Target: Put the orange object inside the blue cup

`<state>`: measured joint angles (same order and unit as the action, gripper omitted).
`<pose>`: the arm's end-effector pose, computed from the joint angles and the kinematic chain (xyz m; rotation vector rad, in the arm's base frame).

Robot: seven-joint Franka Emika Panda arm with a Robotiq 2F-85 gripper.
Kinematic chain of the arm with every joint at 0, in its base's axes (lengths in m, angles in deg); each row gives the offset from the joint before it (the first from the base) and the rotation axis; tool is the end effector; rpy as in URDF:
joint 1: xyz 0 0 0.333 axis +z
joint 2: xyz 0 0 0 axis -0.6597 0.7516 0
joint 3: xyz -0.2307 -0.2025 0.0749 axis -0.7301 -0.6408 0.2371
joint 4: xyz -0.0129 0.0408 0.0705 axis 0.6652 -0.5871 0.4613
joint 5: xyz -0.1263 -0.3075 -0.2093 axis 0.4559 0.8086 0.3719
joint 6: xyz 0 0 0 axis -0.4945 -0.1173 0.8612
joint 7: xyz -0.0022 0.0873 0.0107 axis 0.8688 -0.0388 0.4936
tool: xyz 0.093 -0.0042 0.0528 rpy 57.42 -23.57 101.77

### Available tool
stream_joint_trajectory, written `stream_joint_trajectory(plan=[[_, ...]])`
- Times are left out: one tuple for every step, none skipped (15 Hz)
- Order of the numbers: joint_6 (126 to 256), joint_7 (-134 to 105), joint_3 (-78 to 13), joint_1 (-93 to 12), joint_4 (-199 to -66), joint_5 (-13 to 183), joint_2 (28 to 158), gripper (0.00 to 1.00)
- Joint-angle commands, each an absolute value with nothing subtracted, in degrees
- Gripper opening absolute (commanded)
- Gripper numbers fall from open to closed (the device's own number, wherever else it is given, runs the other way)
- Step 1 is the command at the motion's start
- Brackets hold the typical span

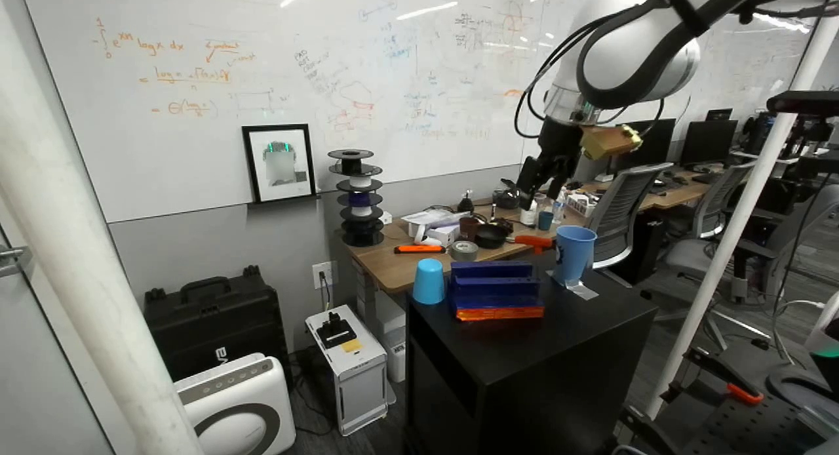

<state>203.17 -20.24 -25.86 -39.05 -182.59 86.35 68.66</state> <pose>0.4770 0.0404 0.3587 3.0702 0.2388 0.3183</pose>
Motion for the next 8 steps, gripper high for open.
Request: stream_joint_trajectory(plan=[[203.19, -24.82, -26.12, -38.05, -178.64, 82.45, 75.63, 1.00], [202.67, -25.28, -26.21, -38.35, -178.14, 82.47, 76.98, 1.00], [202.62, -25.19, -26.30, -38.72, -177.78, 82.87, 78.10, 1.00], [202.24, -25.32, -26.46, -39.01, -177.44, 83.14, 79.14, 1.00], [201.78, -24.30, -26.72, -39.38, -177.14, 84.39, 80.09, 1.00], [201.56, -24.40, -26.95, -39.69, -176.87, 84.69, 80.99, 1.00], [201.43, -24.43, -27.17, -39.97, -176.51, 84.79, 82.00, 1.00], [201.28, -24.73, -27.25, -40.13, -176.21, 84.34, 82.96, 1.00]])
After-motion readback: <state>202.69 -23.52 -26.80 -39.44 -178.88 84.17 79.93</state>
